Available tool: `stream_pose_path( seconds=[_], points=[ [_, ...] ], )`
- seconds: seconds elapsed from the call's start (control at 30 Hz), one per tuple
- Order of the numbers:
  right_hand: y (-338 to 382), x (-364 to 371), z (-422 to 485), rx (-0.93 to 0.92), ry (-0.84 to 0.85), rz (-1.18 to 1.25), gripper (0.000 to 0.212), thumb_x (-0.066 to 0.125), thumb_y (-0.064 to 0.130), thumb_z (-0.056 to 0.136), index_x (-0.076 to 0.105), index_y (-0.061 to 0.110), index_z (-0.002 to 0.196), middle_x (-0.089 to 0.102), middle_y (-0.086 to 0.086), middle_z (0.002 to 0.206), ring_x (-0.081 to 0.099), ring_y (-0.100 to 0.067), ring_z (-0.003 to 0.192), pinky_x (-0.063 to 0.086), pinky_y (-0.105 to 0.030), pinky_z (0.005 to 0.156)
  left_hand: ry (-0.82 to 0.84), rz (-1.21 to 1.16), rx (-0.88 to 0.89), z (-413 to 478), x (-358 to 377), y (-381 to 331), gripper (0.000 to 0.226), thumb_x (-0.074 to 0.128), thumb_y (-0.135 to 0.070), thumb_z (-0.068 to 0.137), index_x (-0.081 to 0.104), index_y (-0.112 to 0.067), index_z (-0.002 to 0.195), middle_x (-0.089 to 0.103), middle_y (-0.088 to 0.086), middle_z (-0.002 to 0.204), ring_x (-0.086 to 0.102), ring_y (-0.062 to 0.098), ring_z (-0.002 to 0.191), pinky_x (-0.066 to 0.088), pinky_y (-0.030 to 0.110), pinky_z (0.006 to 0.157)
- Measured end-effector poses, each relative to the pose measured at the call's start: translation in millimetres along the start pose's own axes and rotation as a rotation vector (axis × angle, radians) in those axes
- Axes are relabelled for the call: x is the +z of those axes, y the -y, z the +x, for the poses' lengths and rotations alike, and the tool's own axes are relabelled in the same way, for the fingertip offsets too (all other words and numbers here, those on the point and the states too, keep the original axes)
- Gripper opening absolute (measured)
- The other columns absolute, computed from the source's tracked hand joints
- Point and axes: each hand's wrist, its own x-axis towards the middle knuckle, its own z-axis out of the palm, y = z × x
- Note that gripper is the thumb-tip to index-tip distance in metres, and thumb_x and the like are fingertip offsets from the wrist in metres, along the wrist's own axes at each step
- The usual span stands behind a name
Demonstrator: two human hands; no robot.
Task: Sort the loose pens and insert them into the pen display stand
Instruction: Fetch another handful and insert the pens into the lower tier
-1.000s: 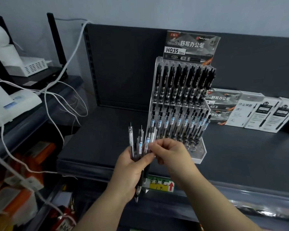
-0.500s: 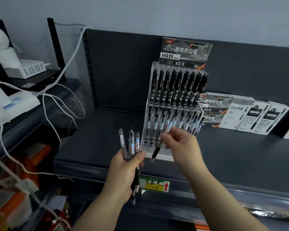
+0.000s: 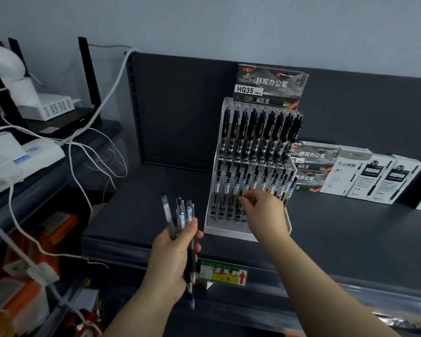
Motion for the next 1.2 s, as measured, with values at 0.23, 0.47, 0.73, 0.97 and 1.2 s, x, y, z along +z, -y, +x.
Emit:
stream_pose_path(
  seconds=[0.23,0.47,0.73,0.97,1.2],
  points=[
    [-1,0,-2,0.005,0.003,-0.01,0.023,0.051,0.029,0.095,0.065,0.015,0.106,0.063,0.002,0.077,0.047,-0.001,0.055,0.027,-0.01,0.04,-0.01,-0.003,0.008,3,2,3,0.013,0.069,-0.026,0.082,0.067,-0.013,0.086,0.061,-0.002,0.068,0.051,0.015,0.065,0.041,0.029,0.063],
    [1,-3,-9,0.022,-0.057,0.152,0.009,0.061,0.028,0.089,0.057,0.021,0.095,0.063,0.002,0.091,0.052,-0.004,0.069,0.033,-0.011,0.051,0.098,-0.084,-0.028,-1,11,-3,0.006,0.067,-0.016,0.083,0.066,-0.016,0.089,0.061,-0.012,0.052,0.058,0.004,0.054,0.046,0.019,0.055],
    [20,5,-45,0.197,0.42,0.68,0.015,0.062,0.024,0.088,0.067,0.015,0.078,0.06,0.0,0.065,0.052,-0.011,0.061,0.045,-0.024,0.059,0.156,0.088,0.056,2,18,4,0.015,0.069,-0.012,0.082,0.069,-0.017,0.096,0.075,-0.002,0.087,0.069,0.011,0.086,0.048,0.026,0.075],
    [14,0,-41,0.262,0.562,0.816,0.017,0.063,0.017,0.087,0.065,0.006,0.074,0.06,-0.001,0.061,0.053,-0.008,0.054,0.042,-0.022,0.054,0.234,0.247,0.132,6,20,7,0.017,0.07,-0.01,0.081,0.066,-0.015,0.097,0.075,0.001,0.089,0.07,0.012,0.086,0.053,0.027,0.078],
    [17,-3,-33,0.179,0.461,0.748,0.022,0.062,0.021,0.088,0.067,0.01,0.07,0.062,0.001,0.058,0.054,-0.007,0.053,0.043,-0.019,0.052,0.216,0.158,0.153,11,30,4,0.012,0.071,-0.011,0.08,0.067,-0.013,0.091,0.075,-0.002,0.079,0.07,0.008,0.075,0.05,0.013,0.06]
  ],
)
